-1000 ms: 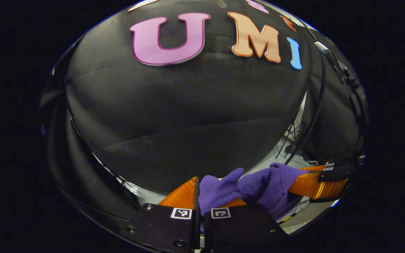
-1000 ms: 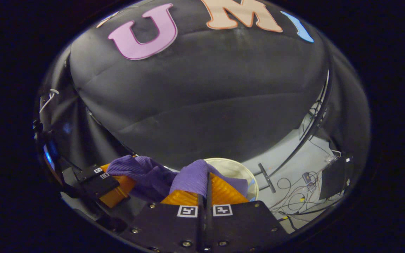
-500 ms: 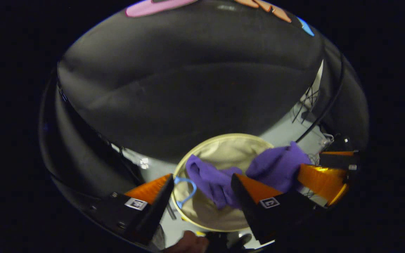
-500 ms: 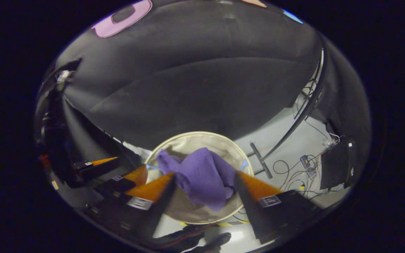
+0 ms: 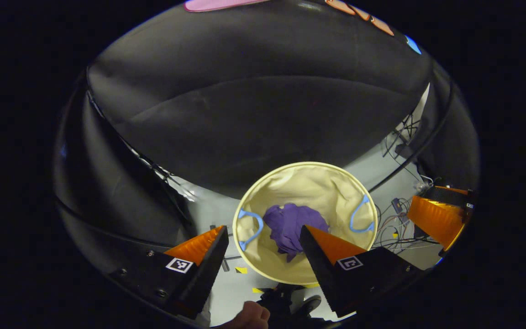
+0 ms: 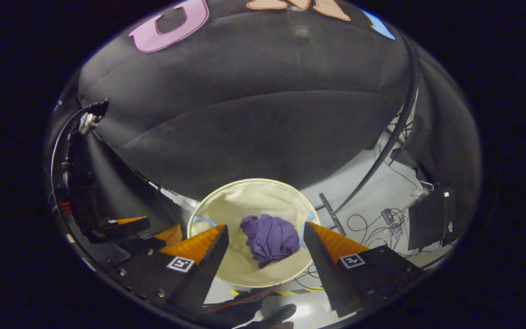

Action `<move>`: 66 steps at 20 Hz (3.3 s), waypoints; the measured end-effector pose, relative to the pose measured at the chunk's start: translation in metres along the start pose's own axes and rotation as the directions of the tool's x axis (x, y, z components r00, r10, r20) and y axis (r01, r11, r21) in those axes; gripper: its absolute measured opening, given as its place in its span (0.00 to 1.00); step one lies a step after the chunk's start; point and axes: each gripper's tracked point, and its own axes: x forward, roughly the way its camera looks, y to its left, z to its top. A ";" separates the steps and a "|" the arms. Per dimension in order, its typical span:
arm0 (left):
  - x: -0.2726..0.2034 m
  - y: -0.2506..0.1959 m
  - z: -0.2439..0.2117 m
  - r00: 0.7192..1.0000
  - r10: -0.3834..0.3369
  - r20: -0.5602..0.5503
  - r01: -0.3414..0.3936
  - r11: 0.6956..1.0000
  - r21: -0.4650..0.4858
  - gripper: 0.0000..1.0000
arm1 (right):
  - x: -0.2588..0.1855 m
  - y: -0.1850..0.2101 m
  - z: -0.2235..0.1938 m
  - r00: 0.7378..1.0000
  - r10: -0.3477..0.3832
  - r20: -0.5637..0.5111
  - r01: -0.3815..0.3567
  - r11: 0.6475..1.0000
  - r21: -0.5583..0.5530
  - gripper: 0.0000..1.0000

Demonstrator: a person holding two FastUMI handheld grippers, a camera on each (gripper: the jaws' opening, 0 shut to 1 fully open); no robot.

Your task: Grasp the clothes on the hanger with both hands and then place them into the laundry hamper below.

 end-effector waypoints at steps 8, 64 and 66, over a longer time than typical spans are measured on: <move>-0.069 0.025 0.012 0.997 0.027 0.077 -0.023 0.998 -0.056 0.98 | -0.064 0.029 0.016 0.998 0.046 0.052 -0.042 0.996 -0.076 1.00; -0.495 0.058 0.201 0.575 0.061 0.816 -0.030 0.998 -0.053 0.99 | -0.471 0.079 0.212 0.618 0.236 0.750 -0.080 0.968 -0.239 1.00; -0.494 0.050 0.199 0.575 0.038 0.817 -0.022 0.999 -0.031 0.99 | -0.471 0.072 0.209 0.624 0.227 0.747 -0.075 0.970 -0.231 1.00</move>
